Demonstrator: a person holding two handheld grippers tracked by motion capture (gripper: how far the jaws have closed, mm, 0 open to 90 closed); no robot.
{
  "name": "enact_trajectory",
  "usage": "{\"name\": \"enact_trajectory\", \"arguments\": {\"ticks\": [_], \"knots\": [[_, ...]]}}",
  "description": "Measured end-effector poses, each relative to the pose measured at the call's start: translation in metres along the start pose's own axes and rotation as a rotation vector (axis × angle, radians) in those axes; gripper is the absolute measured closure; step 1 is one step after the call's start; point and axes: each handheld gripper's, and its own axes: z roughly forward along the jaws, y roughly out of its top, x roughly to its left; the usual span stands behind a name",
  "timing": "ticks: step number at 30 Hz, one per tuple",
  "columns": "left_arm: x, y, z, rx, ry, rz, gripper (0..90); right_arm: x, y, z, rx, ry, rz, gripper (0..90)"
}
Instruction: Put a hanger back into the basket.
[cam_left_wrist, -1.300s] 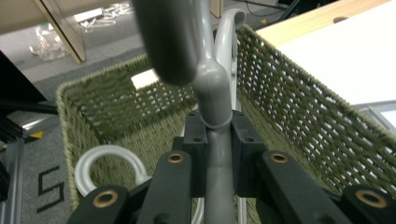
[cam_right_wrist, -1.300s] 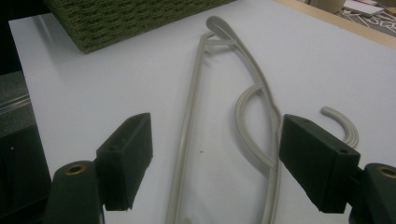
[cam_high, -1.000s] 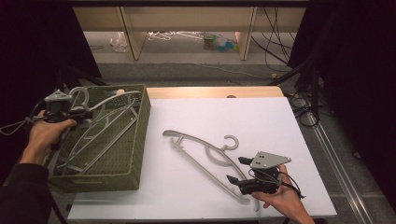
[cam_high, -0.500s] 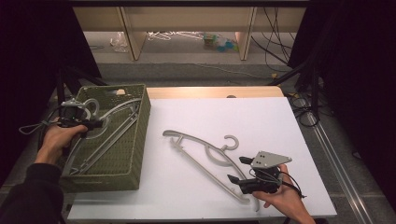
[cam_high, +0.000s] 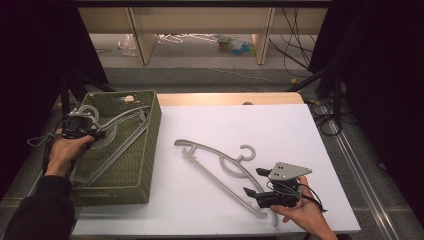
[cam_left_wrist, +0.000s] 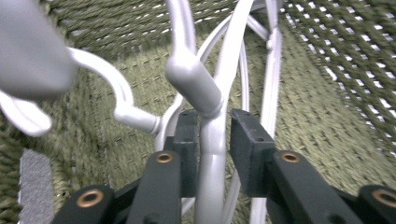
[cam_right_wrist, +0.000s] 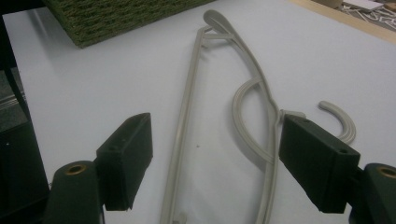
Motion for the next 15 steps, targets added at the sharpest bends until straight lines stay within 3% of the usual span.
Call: {"name": "enact_trajectory", "arguments": {"ticks": [1, 2, 3, 4, 5, 6, 7, 8, 9, 10, 11, 12, 14, 15], "knots": [[0.001, 0.000, 0.001, 0.000, 0.007, 0.012, 69.1, 0.000, 0.000, 0.000, 0.001, 0.000, 0.000, 26.9], [0.000, -0.002, 0.002, -0.004, 0.018, -0.010, 67.2, 0.000, 0.000, 0.000, 0.001, 0.000, 0.001, 26.9], [-0.003, -0.003, 0.002, -0.016, 0.031, -0.060, 65.2, 0.000, 0.000, 0.000, 0.001, 0.000, 0.001, 27.0], [0.000, -0.002, 0.001, 0.013, 0.039, -0.032, 62.5, 0.000, 0.000, 0.000, 0.001, 0.000, 0.000, 27.0], [0.000, -0.002, 0.000, 0.024, 0.056, -0.040, 55.8, 0.000, 0.000, 0.000, 0.001, 0.001, 0.002, 27.0], [0.007, 0.000, 0.000, 0.027, 0.050, 0.046, 52.2, 0.000, 0.000, 0.000, 0.001, -0.001, 0.001, 26.9], [0.000, -0.003, -0.003, 0.037, 0.088, -0.074, 51.6, 0.000, 0.000, 0.000, 0.001, -0.001, 0.001, 26.9], [0.002, -0.003, -0.005, 0.018, 0.079, -0.042, 51.2, 0.000, 0.000, 0.000, 0.001, 0.000, 0.003, 27.0], [0.002, -0.003, -0.007, 0.009, 0.086, -0.052, 50.0, 0.000, 0.000, 0.000, 0.001, 0.002, 0.001, 27.0], [-0.001, -0.003, -0.010, 0.007, 0.100, -0.093, 48.6, 0.000, 0.000, 0.000, 0.001, 0.002, 0.002, 26.9], [0.001, -0.002, -0.013, -0.007, 0.093, -0.069, 47.9, 0.000, 0.000, 0.000, 0.002, 0.002, 0.001, 27.0], [-0.003, -0.003, -0.015, -0.015, 0.097, -0.111, 46.8, 0.000, 0.000, 0.001, 0.002, 0.002, 0.003, 27.0], [-0.007, -0.001, -0.022, -0.055, 0.073, -0.110, 44.0, -0.001, -0.001, 0.001, 0.000, 0.002, 0.001, 26.9], [-0.012, -0.001, -0.026, -0.078, 0.070, -0.129, 42.2, -0.001, -0.001, 0.001, -0.001, 0.003, 0.004, 26.9]]}}
